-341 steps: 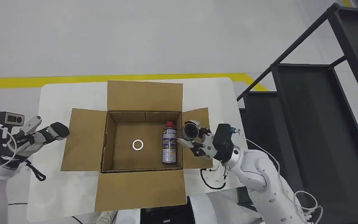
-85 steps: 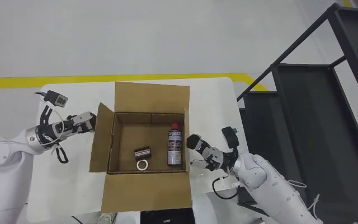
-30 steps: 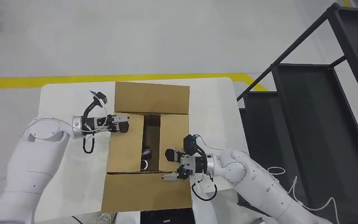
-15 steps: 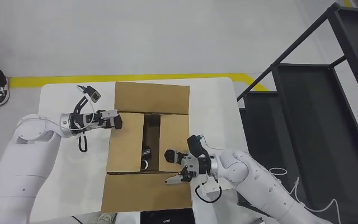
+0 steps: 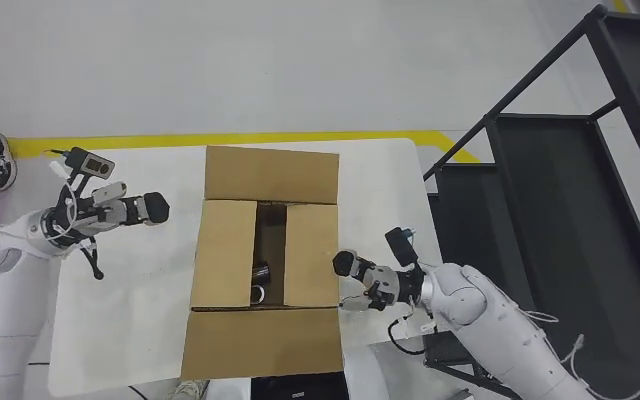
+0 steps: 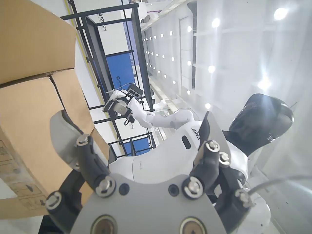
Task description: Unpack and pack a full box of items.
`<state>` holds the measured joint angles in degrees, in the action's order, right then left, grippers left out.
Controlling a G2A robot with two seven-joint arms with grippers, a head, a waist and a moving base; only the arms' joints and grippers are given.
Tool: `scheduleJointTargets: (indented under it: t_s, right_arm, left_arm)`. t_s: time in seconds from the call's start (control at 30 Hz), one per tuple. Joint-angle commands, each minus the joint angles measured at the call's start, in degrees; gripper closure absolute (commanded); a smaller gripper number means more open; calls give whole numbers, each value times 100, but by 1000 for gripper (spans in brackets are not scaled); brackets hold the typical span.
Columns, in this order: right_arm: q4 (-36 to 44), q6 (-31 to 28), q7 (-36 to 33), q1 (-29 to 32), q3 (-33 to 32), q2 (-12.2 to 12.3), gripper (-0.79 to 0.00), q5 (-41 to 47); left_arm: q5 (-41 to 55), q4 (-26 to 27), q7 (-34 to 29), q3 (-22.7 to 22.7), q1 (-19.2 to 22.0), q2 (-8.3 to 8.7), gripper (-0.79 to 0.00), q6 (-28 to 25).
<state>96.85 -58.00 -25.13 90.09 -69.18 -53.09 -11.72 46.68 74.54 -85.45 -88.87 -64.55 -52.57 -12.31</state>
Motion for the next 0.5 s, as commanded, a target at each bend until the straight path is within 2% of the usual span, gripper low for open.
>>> scheduleJointTargets:
  t_s: [0.0, 0.2, 0.47]
  right_arm:
    - [-97, 0, -121, 179, -178, 71, -785, 164]
    - [-517, 0, -598, 443, -279, 193, -785, 427]
    - [-719, 159, -1324, 339, 275, 203, -785, 490]
  left_arm:
    - [53, -16, -13, -144, -70, 23, -785, 21]
    - [124, -97, -11, -372, -191, 60, -785, 25]
    - [162, -73, 1, -487, -300, 80, -785, 15]
